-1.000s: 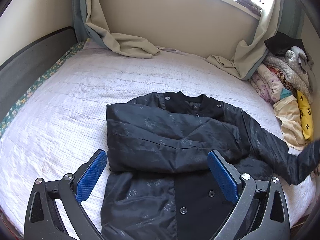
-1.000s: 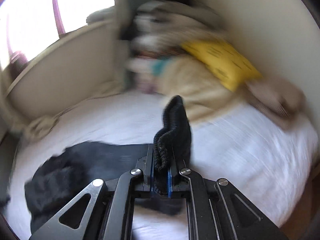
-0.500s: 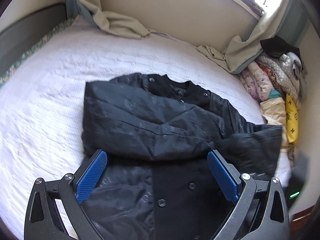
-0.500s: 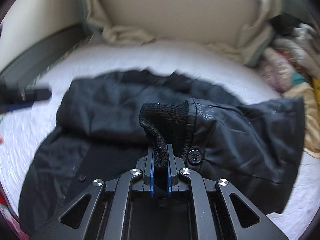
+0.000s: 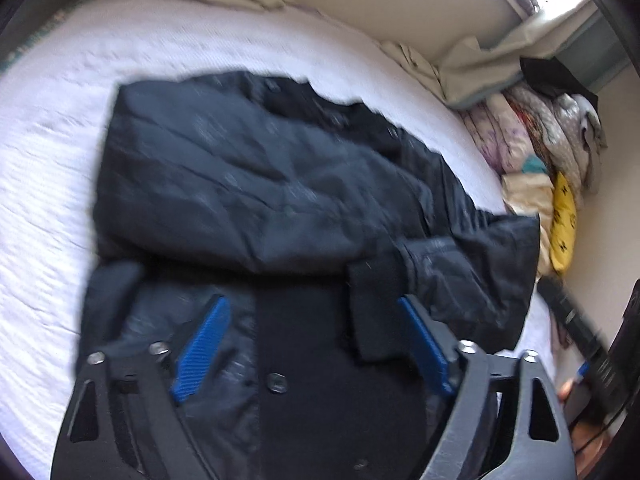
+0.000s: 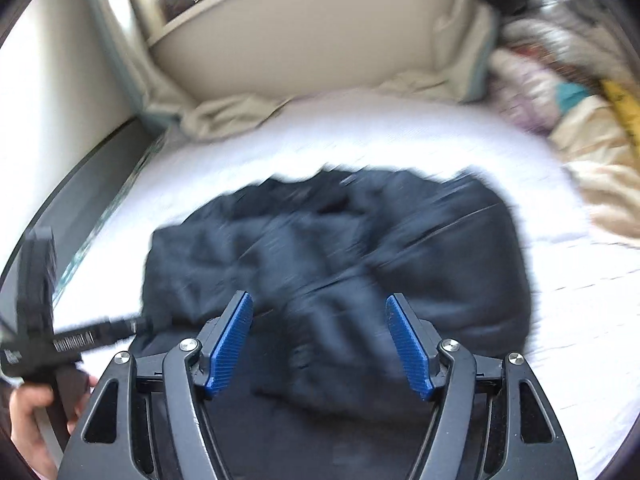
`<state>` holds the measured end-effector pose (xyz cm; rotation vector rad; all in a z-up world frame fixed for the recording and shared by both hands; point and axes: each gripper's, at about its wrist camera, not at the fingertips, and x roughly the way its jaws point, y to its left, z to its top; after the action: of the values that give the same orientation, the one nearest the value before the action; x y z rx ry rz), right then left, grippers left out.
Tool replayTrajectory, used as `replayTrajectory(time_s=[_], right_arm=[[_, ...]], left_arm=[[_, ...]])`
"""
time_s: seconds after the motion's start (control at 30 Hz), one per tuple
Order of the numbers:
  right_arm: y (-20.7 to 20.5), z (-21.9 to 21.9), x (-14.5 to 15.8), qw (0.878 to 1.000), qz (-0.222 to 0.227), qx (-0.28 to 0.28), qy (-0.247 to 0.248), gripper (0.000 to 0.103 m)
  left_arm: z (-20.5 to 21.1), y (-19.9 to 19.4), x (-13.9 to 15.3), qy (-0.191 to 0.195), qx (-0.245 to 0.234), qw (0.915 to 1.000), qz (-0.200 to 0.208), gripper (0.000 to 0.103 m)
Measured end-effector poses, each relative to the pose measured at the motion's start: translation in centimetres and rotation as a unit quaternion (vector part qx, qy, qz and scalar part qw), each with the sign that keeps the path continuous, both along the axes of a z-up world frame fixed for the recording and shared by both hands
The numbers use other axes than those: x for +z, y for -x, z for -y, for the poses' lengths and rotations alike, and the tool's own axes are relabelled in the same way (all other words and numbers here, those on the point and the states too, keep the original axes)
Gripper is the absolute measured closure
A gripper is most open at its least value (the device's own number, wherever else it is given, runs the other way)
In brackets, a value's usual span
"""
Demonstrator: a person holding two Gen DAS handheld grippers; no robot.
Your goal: Fold large clothes
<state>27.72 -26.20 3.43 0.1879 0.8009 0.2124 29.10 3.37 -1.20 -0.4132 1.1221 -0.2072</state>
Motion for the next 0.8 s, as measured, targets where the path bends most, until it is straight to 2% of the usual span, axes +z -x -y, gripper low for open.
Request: replayTrajectory(time_s=[0.07, 0.13, 0.23, 0.33, 0.4, 0.47, 0.5, 0.53, 0.67, 0.8], right_arm=[[0.0, 1.8, 0.5, 1.0, 0.004, -0.018, -0.009, 0.035], [-0.3, 3.8, 0.8, 0.999, 0.001, -0.037, -0.028, 0.035], [0.0, 5.5, 0.8, 0.998, -0.006, -0.048, -0.037, 0.035], [0.2, 6.7, 0.6, 0.997, -0.014, -0.052, -0.049, 0.035], [0.5, 7.7, 0.8, 0.997, -0.018, -0.056, -0.053, 0.035], [0.3, 8.2, 0.4, 0.996, -0.022, -0.062, -0.055, 0.035], [0.2, 8.6, 0.3, 0.996, -0.025, -0.066, -0.056, 0.035], [0.2, 8.9, 0.2, 0.996, -0.029, -0.068, -0.058, 0.034], [-0.1, 9.8, -0.4, 0.993, -0.046, -0.076, -0.075, 0.033], [-0.1, 11.2, -0.6, 0.99, -0.052, -0.093, -0.092, 0.033]], left_arm=[[1.2, -0.3, -1.3, 0.019, -0.018, 0.9995, -0.02, 0.028], [2.2, -0.8, -2.7, 0.037, -0.025, 0.9982, -0.039, 0.029], [3.1, -1.5, -4.4, 0.064, -0.024, 0.9959, -0.059, 0.03], [3.7, -2.1, -6.0, 0.095, -0.018, 0.9922, -0.078, 0.036], [4.0, -2.3, -6.8, 0.109, -0.017, 0.9903, -0.085, 0.044], [4.3, -2.4, -7.1, 0.105, -0.019, 0.9909, -0.082, 0.065], [4.5, -2.5, -7.2, 0.101, -0.023, 0.9916, -0.078, 0.073], [4.7, -2.5, -7.1, 0.098, -0.028, 0.992, -0.076, 0.09], [4.8, -2.2, -6.0, 0.091, -0.039, 0.9932, -0.06, 0.098], [3.3, -1.1, -2.1, 0.088, -0.039, 0.9952, -0.017, 0.099]])
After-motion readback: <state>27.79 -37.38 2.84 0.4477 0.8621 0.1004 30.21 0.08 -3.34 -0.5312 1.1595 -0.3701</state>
